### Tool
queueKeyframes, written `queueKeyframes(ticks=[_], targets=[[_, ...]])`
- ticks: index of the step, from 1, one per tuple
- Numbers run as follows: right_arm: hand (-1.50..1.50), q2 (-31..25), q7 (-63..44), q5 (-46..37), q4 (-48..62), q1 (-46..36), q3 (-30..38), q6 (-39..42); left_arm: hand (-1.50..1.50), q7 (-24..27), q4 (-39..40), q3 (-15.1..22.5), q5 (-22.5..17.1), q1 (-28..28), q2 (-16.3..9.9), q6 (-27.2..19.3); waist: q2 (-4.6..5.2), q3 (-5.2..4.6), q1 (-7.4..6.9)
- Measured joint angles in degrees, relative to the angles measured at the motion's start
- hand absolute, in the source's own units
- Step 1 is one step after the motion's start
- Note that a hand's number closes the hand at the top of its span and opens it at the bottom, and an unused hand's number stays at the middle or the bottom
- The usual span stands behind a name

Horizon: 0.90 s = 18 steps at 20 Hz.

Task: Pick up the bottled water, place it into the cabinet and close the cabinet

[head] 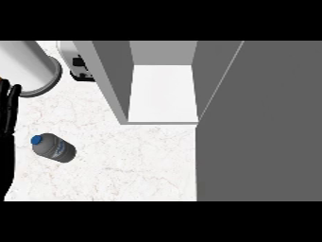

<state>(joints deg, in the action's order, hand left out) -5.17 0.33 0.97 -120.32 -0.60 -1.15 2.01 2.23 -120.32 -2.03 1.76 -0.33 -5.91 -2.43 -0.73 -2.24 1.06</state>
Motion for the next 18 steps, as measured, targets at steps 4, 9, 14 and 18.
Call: queueKeyframes(ticks=[4, 9, 14, 18], targets=[[-1.50, -0.6, -2.4, -2.0, -5.1, 2.3, -0.7, -0.4, -1.50, 0.1, 0.0, 1.2, 1.3, 0.6, 0.8, -0.5, 0.39, 1.41, -0.42], [-1.50, 2.5, -5.3, 2.3, -6.1, 8.4, -4.1, -1.3, -1.50, -5.3, 3.2, 1.6, -4.0, -2.1, 3.3, -4.1, 0.79, 2.00, -0.67], [-1.50, 3.9, -10.1, 10.1, -8.4, 13.8, -5.1, -0.6, -1.50, -11.8, 1.0, 3.2, -9.6, -7.2, 5.1, -8.1, 0.60, 2.19, -0.91], [-1.50, 4.4, -10.5, 11.4, -10.7, 18.6, -7.7, -0.5, -1.50, -13.4, -2.9, 4.4, -11.5, -12.8, 5.1, -8.4, 0.57, 2.22, -1.04]])
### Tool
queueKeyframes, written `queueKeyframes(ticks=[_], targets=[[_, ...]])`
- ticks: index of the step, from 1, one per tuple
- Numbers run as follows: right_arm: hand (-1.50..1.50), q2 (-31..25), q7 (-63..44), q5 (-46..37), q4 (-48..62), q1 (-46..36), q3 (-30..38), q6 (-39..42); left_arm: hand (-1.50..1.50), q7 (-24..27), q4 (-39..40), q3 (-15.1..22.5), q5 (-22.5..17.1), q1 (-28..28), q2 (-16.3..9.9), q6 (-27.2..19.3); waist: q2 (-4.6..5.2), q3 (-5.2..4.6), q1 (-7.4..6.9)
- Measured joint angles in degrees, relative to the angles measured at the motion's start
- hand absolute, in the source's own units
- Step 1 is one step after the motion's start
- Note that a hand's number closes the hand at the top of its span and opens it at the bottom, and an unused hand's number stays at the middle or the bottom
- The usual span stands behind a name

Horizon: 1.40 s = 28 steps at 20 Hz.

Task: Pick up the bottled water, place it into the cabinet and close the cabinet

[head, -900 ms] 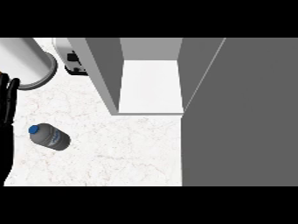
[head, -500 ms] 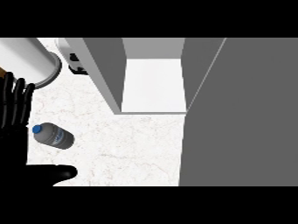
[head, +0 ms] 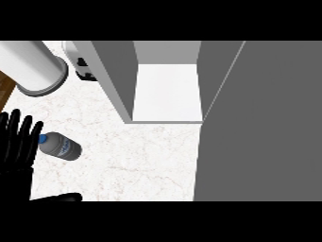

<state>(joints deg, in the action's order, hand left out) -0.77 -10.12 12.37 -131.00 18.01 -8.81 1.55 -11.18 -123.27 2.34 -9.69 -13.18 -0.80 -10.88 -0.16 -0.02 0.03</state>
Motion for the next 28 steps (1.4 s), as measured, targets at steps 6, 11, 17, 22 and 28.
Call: queueKeyframes(ticks=[6, 11, 17, 22, 28], targets=[[-1.50, 0.3, 4.1, 0.5, -0.8, 6.3, -2.2, 1.5, -1.50, 1.2, -2.4, 1.4, -0.7, -5.9, 0.3, 0.7, 0.03, 0.03, 0.01], [-1.50, 0.1, 5.7, 1.5, -1.4, 9.4, -2.5, 2.7, -1.50, 4.8, -2.6, 1.4, -1.3, -10.8, 0.4, 2.6, 0.02, 0.02, -0.04], [-1.50, -0.1, 8.7, 0.3, -1.6, 12.7, -4.0, 4.1, -1.50, 7.6, -2.7, -0.7, -3.6, -13.9, -0.1, 5.5, 0.01, 0.02, -0.01], [-1.50, -0.9, 10.7, 0.8, 0.0, 13.1, -3.0, 5.4, -1.50, 11.2, -0.1, -3.5, -5.7, -14.4, -0.2, 7.5, 0.05, 0.01, -0.03], [-1.50, -0.3, 14.4, -1.1, 1.6, 15.0, -4.5, 5.8, -1.50, 12.7, 3.4, -8.5, -7.7, -13.3, -0.6, 8.4, 0.05, 0.02, 0.07]])
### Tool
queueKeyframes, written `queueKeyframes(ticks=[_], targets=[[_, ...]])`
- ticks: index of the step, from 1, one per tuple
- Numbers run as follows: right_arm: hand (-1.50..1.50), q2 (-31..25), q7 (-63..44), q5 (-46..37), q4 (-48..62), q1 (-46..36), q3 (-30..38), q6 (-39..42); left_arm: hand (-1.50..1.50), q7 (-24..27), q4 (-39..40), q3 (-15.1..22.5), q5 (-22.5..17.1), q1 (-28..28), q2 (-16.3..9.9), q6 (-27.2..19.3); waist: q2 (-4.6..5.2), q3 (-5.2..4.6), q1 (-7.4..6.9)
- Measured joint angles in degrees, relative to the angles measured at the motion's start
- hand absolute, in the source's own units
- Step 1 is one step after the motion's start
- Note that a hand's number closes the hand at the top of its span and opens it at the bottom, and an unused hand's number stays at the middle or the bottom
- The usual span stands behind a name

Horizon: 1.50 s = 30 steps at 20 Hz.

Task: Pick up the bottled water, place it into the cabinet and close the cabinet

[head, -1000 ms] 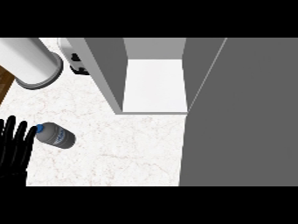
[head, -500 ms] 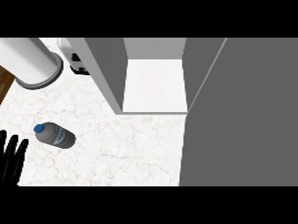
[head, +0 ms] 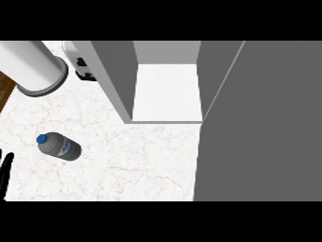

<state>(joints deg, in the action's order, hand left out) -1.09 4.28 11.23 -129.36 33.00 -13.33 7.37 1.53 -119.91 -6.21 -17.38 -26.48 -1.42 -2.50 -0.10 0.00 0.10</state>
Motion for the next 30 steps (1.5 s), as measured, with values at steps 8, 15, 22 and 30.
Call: queueKeyframes(ticks=[8, 15, 22, 30], targets=[[-1.50, -0.7, 2.9, -0.7, 0.8, 1.8, -0.9, 1.0, -1.50, 5.4, 11.0, -6.1, -0.5, 4.1, -2.8, 4.4, 0.03, 0.00, 0.10], [-1.50, -1.5, 4.2, -1.4, -0.8, 5.0, -3.1, 1.3, -1.50, 9.2, 24.4, -10.1, 0.2, 10.7, -5.8, 7.2, 0.04, -0.02, 0.30], [-1.50, -2.0, 5.4, -1.2, 0.0, 4.9, -3.2, 1.2, -1.50, 12.5, 36.6, -12.3, 0.3, 15.9, -7.3, 9.6, 0.07, -0.02, 0.29], [-1.50, -2.8, 6.7, -0.4, 0.5, 6.0, -3.8, 1.6, -1.50, 18.5, 55.6, -15.5, -0.8, 23.9, -9.4, 13.0, 0.10, -0.04, 0.45]])
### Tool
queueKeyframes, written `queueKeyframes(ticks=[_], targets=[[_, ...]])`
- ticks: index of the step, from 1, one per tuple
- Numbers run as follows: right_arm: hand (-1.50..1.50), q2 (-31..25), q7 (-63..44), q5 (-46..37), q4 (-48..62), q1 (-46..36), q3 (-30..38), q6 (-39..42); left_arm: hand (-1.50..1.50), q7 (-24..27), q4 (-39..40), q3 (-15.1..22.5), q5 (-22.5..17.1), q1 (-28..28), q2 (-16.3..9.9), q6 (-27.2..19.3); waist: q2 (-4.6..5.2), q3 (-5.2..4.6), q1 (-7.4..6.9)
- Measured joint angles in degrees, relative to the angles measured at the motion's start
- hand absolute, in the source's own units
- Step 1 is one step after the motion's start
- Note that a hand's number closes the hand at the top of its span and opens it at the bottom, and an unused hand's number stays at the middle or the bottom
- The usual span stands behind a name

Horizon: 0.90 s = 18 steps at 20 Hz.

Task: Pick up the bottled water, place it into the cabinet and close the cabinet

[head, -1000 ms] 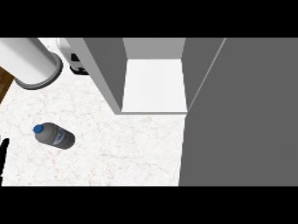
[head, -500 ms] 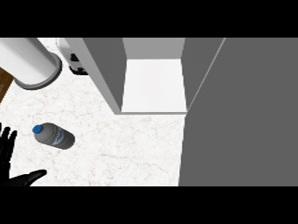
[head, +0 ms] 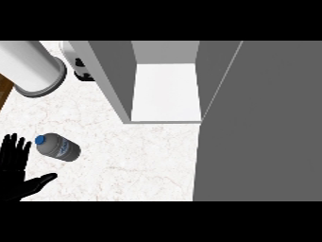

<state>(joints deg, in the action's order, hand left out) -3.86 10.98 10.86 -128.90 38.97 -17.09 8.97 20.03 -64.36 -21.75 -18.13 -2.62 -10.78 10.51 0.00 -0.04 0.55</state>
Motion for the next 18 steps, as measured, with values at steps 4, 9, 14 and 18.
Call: queueKeyframes(ticks=[4, 9, 14, 18], targets=[[-1.50, -0.1, 0.1, -0.2, -0.1, 0.3, -0.8, -0.5, -1.50, 2.9, 8.4, -0.9, -0.7, 3.3, -1.0, 2.6, 0.00, 0.00, 0.00], [-1.50, -1.4, 1.9, 0.9, 0.3, 1.4, 0.3, 0.4, -1.50, 8.0, 19.8, -1.8, -0.1, 8.2, -2.8, 5.1, 0.02, -0.02, 0.15], [-1.50, -1.4, 1.2, -0.5, -0.7, 0.8, -1.1, -0.5, -1.50, 14.4, 31.6, -2.2, 1.4, 13.8, -4.2, 6.9, 0.10, -0.04, 0.29], [-1.50, -1.0, 2.7, -1.9, 1.0, 0.6, -2.6, -1.1, -1.50, 18.1, 38.2, -2.1, 2.1, 16.5, -4.6, 8.2, 0.11, -0.05, 0.29]])
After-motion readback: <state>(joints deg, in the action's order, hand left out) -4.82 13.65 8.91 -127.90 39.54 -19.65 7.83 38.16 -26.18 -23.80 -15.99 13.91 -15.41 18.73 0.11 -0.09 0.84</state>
